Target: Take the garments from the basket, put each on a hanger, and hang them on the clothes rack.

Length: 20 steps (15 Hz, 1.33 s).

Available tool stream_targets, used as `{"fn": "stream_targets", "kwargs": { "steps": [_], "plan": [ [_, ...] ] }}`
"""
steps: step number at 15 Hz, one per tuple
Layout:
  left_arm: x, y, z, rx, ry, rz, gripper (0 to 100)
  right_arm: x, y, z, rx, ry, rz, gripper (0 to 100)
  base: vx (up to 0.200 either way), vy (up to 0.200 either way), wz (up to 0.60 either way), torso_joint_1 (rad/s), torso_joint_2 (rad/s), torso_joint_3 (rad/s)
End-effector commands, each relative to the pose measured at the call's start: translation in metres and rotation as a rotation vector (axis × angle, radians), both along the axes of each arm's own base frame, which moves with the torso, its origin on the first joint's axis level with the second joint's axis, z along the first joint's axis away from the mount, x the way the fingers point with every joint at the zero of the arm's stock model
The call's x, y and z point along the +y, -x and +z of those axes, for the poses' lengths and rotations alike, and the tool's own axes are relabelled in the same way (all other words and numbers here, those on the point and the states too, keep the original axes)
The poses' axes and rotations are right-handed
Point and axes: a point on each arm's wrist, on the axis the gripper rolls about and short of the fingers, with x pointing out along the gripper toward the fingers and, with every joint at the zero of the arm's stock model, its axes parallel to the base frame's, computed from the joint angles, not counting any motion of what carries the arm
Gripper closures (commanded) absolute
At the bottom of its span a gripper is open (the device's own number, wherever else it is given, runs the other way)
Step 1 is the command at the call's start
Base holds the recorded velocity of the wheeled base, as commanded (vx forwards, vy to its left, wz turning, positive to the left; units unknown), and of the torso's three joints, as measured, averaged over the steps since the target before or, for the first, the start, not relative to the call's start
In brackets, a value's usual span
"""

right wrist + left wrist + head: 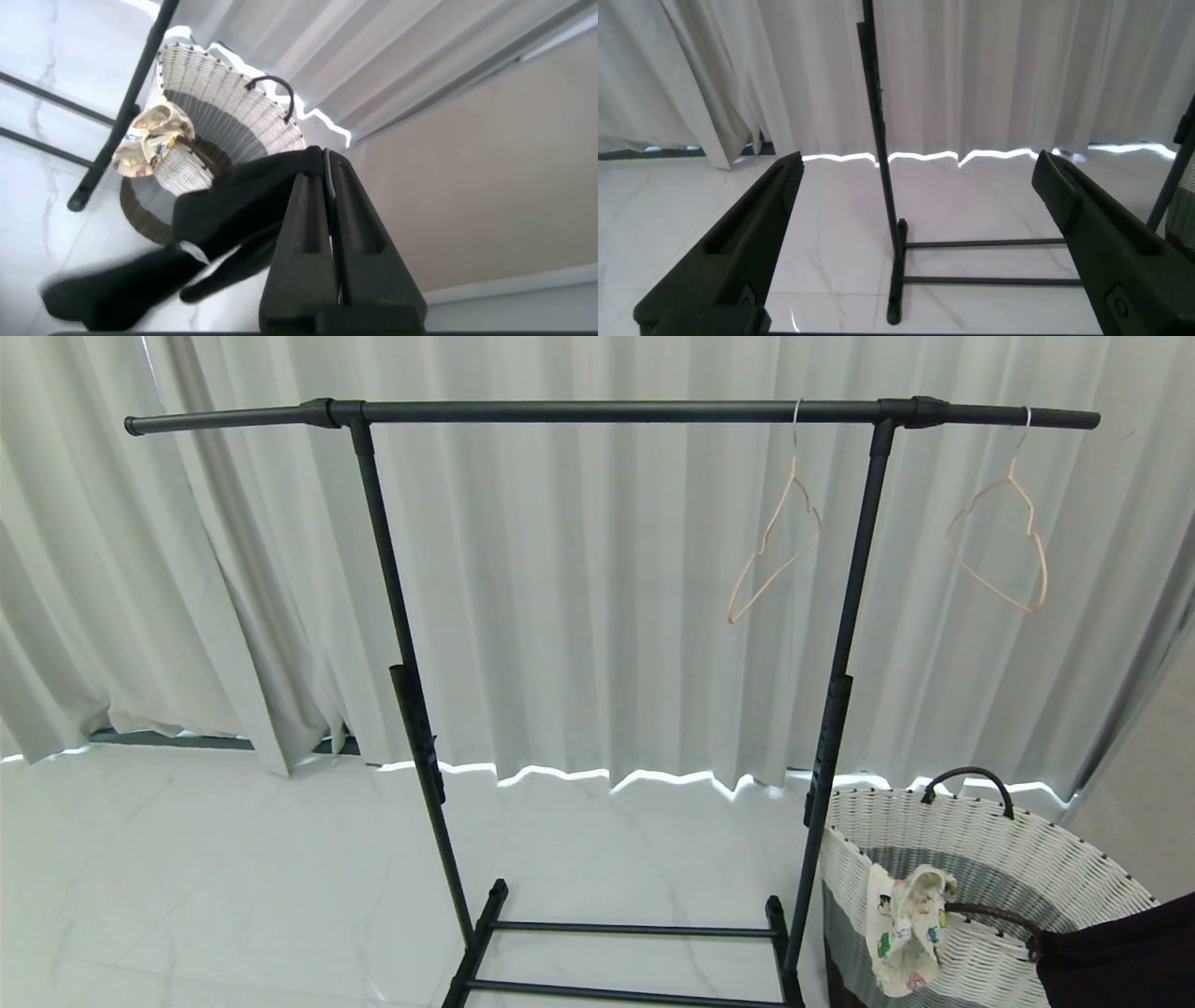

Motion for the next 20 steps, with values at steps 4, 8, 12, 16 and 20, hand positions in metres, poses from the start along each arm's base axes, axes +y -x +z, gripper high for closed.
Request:
{"fn": "stream_targets", "kwargs": {
  "steps": [4, 8, 12, 16, 20],
  "plan": [
    [0.000, 0.000, 0.000, 0.000, 0.000, 0.000, 0, 0.000, -0.004, 0.000, 0.013, 0.004, -0.011, 100, 0.000, 0.000, 0.00, 0.000, 0.00, 0.000],
    [0.000, 0.000, 0.000, 0.000, 0.000, 0.000, 0, 0.000, -0.003, -0.002, 0.018, 0.043, 0.000, 100, 0.000, 0.000, 0.00, 0.000, 0.00, 0.000],
    [0.000, 0.000, 0.000, 0.000, 0.000, 0.000, 0, 0.000, 0.000, -0.001, 0.010, 0.086, 0.011, 100, 0.000, 0.000, 0.00, 0.000, 0.00, 0.000],
    [0.000, 0.000, 0.000, 0.000, 0.000, 0.000, 0, 0.000, 0.000, -0.002, 0.013, 0.085, 0.011, 100, 0.000, 0.000, 0.00, 0.000, 0.00, 0.000],
    [0.000, 0.000, 0.000, 0.000, 0.000, 0.000, 0, 0.002, -0.008, -0.013, 0.072, 0.082, 0.062, 100, 0.000, 0.000, 0.00, 0.000, 0.00, 0.000]
  ]
}}
